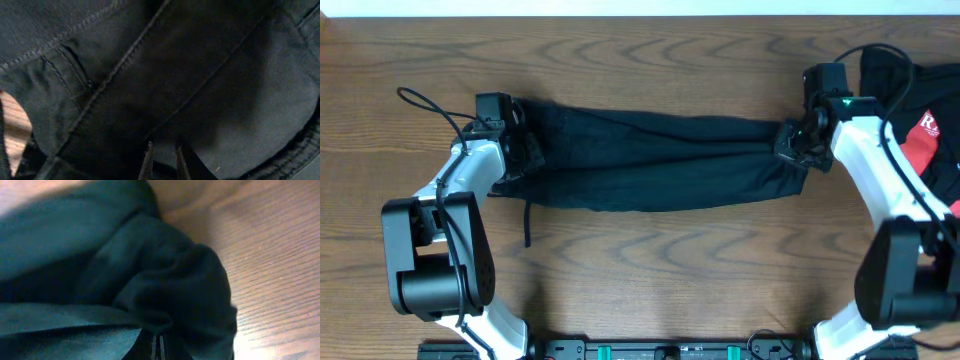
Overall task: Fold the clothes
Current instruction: 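Fold the pants' ends inward with both grippers toward the center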
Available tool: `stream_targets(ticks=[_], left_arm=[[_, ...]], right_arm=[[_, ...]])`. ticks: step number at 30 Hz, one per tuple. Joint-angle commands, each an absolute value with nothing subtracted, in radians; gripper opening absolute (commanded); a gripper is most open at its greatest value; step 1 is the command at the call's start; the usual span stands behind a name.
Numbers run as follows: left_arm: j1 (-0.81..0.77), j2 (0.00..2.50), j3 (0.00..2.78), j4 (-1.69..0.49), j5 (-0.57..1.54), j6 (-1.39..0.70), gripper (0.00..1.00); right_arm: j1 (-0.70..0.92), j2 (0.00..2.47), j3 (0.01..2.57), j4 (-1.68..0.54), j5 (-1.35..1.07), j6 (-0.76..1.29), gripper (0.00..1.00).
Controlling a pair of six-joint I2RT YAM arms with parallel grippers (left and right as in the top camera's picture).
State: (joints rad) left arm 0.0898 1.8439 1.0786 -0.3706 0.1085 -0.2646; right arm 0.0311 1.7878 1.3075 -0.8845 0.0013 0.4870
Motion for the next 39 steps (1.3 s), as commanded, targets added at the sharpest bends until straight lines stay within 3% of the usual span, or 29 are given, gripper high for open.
stream_targets(ticks=[1,3,5,8,10,12,22,25,28,30,32,34,39], left_arm=[[0.102,1.822,1.076,-0.353,0.076,-0.263,0.19],[0.102,1.822,1.076,-0.337,0.055,-0.267,0.18],[0.102,1.822,1.076,-0.319,0.047,-0.267,0.19],[0.102,1.821,1.076,-0.313,0.051,-0.292,0.19],[0.102,1.816,1.076,-0.32,0.083,-0.292,0.19],[0.102,1.802,1.077,-0.332,0.093,-0.292,0.19],[0.086,1.525,1.081,-0.396,0.117,-0.288,0.18],[0.05,1.477,1.08,-0.432,0.197,-0.289,0.19],[-0.005,1.488,1.079,-0.437,0.233,-0.289,0.19],[-0.047,1.514,1.079,-0.433,0.232,-0.289,0.19],[-0.08,1.546,1.079,-0.432,0.232,-0.302,0.19],[-0.105,1.584,1.079,-0.433,0.233,-0.329,0.19],[-0.147,1.7,1.078,-0.422,0.26,-0.365,0.19]], right_arm=[[-0.006,1.821,1.32,-0.885,0.139,0.474,0.01],[-0.013,1.832,1.32,-0.883,0.155,0.473,0.05],[-0.02,1.835,1.32,-0.882,0.188,0.459,0.18],[-0.03,1.835,1.32,-0.888,0.208,0.447,0.5],[-0.03,1.832,1.331,-0.916,0.178,0.447,0.66],[-0.027,1.822,1.352,-0.951,0.167,0.448,0.7],[-0.001,1.75,1.582,-1.161,0.149,0.435,0.73],[0.022,1.749,1.591,-1.166,0.046,0.386,0.71],[0.064,1.753,1.584,-1.119,-0.16,0.275,0.58],[0.11,1.753,1.57,-1.064,-0.285,0.216,0.41],[0.16,1.753,1.552,-1.025,-0.299,0.222,0.16],[0.207,1.753,1.526,-0.999,-0.291,0.225,0.03],[0.302,1.753,1.424,-0.904,-0.233,0.317,0.01]])
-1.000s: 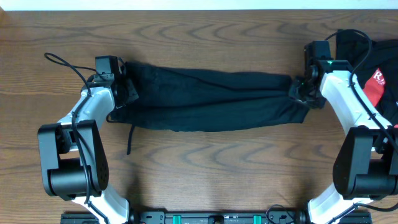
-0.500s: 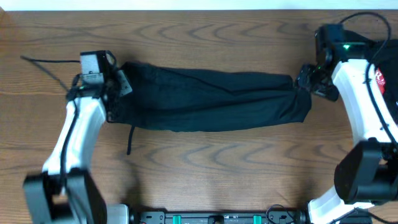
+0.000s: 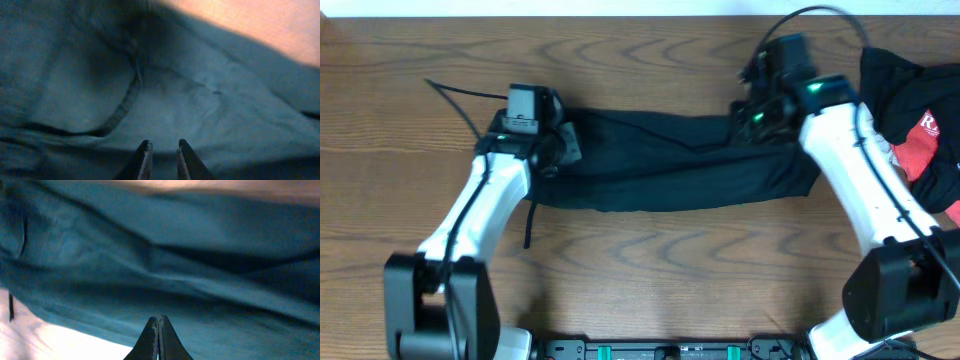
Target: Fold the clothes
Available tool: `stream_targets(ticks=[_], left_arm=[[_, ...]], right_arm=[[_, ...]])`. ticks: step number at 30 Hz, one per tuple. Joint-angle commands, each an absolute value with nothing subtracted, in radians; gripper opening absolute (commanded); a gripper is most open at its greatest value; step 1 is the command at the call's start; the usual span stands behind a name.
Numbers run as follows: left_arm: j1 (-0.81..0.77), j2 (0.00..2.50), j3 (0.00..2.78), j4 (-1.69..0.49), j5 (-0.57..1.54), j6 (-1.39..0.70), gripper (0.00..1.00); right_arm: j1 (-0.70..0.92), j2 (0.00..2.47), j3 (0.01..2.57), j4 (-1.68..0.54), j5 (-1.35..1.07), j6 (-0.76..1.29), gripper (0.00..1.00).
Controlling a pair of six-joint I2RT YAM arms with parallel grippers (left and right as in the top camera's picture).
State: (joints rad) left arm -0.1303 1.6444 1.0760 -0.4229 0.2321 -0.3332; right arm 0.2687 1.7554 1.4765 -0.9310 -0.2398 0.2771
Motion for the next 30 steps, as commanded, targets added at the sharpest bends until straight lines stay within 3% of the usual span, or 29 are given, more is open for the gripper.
stream_targets(ticks=[1,9,16,30], left_arm=[[-0.153,1.722,1.078,-0.416,0.274,-0.365,0.19],[-0.165,1.848,1.078,-0.372,0.307,-0.381,0.19],[-0.165,1.876,1.077,-0.377,0.306,-0.406,0.19],[-0.157,1.876,1.077,-0.387,0.223,-0.401,0.19]], right_arm=[[0.31,1.753,1.4,-0.879,-0.22,0.339,0.01],[0.32,1.776,1.238,-0.696,-0.245,0.382,0.01],[0.314,1.902,1.213,-0.692,-0.211,0.385,0.01],[0.136,1.992,1.224,-0.91,0.113,0.411,0.01]])
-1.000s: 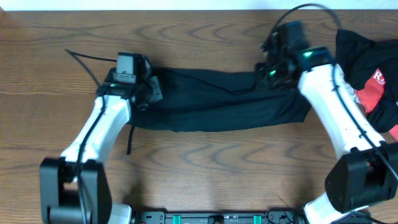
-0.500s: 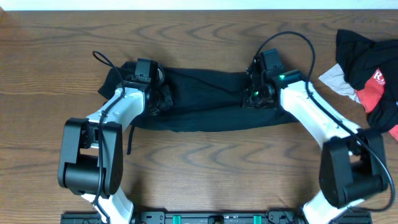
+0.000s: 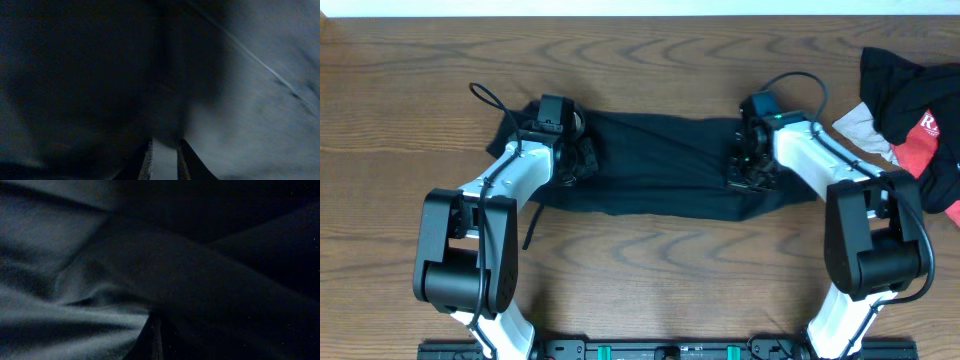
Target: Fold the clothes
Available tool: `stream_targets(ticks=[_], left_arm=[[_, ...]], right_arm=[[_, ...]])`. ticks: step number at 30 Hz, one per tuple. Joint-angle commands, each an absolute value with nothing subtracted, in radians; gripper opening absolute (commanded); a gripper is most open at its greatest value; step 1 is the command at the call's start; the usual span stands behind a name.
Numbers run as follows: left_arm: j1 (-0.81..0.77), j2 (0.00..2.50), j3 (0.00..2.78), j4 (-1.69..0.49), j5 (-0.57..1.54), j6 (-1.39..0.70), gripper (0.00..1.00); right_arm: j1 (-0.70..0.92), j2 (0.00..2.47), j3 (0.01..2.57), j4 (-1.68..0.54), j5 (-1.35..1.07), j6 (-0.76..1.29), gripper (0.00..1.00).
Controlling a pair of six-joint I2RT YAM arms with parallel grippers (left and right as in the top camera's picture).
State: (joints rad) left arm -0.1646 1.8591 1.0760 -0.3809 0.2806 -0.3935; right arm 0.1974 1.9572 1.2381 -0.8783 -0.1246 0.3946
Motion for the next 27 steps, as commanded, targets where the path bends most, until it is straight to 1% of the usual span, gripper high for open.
stream_targets(ticks=[1,5,8,15,19,22,27], left_arm=[[-0.157,1.876,1.077,-0.387,0.215,-0.397,0.19],[-0.157,1.876,1.077,-0.388,0.189,-0.392,0.19],[-0.157,1.876,1.077,-0.387,0.17,-0.39,0.19],[-0.155,1.876,1.078,-0.365,0.164,-0.39,0.19],[-0.156,1.861,1.078,-0.365,0.216,-0.373,0.19],[-0.156,1.821,1.079,-0.365,0.253,-0.345,0.19],[-0.155,1.728,1.079,-0.364,0.209,-0.338,0.19]], right_arm=[[0.121,1.992,1.229,-0.927,0.129,0.411,0.01],[0.068,1.992,1.262,-0.967,0.171,0.406,0.01],[0.057,1.992,1.299,-0.989,0.168,0.378,0.01],[0.081,1.992,1.381,-0.984,0.069,0.316,0.02],[0.107,1.992,1.39,-0.956,0.047,0.317,0.02],[0.124,1.992,1.39,-0.934,0.048,0.317,0.02],[0.132,1.992,1.39,-0.913,0.042,0.317,0.01]])
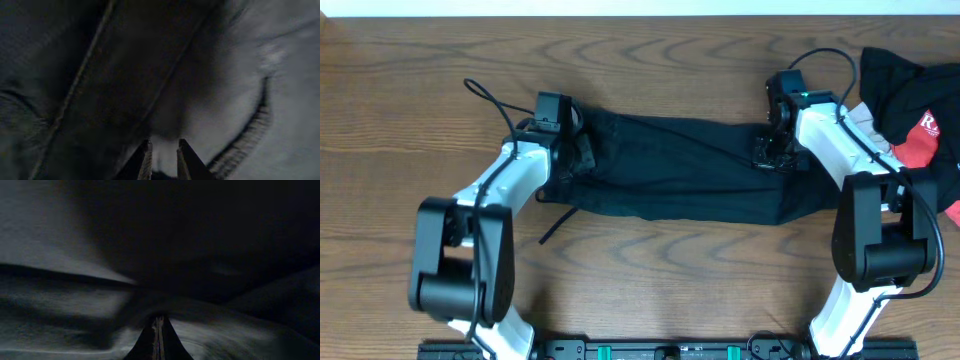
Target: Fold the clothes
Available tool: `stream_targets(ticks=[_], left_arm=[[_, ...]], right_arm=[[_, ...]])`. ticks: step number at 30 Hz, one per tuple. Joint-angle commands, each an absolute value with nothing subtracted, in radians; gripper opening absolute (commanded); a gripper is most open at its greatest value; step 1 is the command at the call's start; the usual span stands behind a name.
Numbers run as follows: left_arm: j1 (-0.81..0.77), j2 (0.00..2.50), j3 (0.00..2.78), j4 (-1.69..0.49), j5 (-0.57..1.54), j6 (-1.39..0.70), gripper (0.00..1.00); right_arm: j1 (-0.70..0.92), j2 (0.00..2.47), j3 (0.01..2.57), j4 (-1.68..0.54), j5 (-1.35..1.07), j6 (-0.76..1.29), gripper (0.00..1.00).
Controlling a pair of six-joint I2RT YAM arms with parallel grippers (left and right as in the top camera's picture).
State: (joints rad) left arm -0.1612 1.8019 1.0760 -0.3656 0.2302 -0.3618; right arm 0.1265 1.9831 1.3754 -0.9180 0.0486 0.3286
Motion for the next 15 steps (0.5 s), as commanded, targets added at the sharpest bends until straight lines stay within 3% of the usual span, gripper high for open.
stream_targets(ticks=[1,7,15], left_arm=[[-0.156,1.71,1.079,-0.364,0.21,-0.338,0.18],[-0.186,1.66,1.079,-0.349,0.404,-0.281,0.19],[-0.233,1.742,1.079,-0.331,0.404,-0.282,0.19]], right_arm=[[0.133,1.992,1.39,-0.909,0.029,0.316,0.01],[0.133,1.992,1.39,-0.871,-0.064,0.287,0.01],[0.133,1.992,1.39,-0.891,-0.088,0.283,0.01]])
